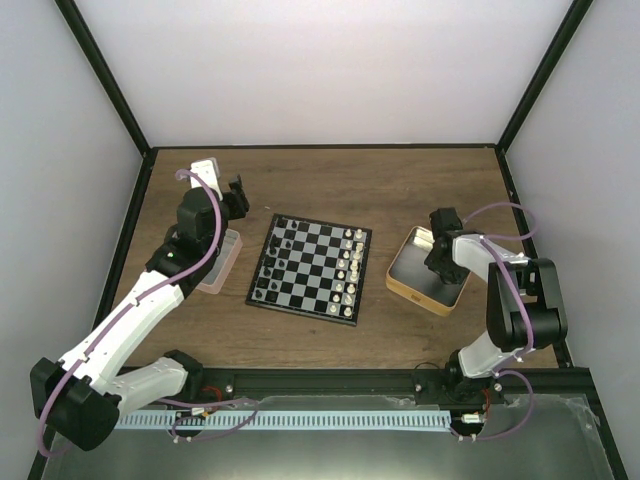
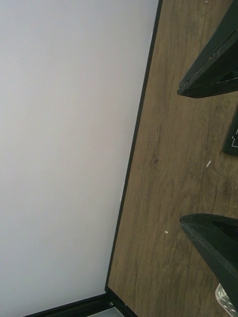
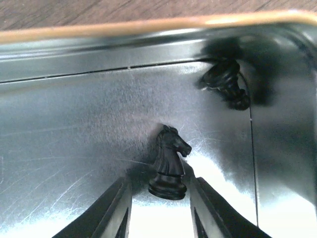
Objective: Set up the chess pieces on the board
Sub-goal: Pick up the chess piece from the storage box.
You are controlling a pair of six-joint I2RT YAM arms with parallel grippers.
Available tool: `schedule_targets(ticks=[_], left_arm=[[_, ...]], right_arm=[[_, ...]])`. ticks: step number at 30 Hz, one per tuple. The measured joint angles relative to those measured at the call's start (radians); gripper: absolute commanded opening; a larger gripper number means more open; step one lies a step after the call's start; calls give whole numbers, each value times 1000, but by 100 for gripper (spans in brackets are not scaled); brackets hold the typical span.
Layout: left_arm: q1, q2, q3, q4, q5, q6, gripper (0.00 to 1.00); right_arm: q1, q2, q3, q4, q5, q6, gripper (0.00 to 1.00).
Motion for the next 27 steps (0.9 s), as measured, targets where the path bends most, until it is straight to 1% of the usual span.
schedule_targets(ticks=[3,6,8,15,16,21,27], left_arm=[[0,0,0,0,-3,0,66],[0,2,0,0,-3,0,66],[0,6,0,0,-3,0,66],[0,26,0,0,-3,0,66],[0,27,0,0,-3,0,66],[0,28,0,0,-3,-1,66],[0,30,0,0,1,-1,66]], right_arm=[[0,0,-2,9,5,10,36],[0,0,-5,22,6,13,30],[0,0,-10,36,6,15,27],[-14,1,-17,68,6,28,27],[-18,1,-17,69,6,29,26],[-29,1,-20,80,3,34,13],[-31,-29,-37,85,-30,8,10]])
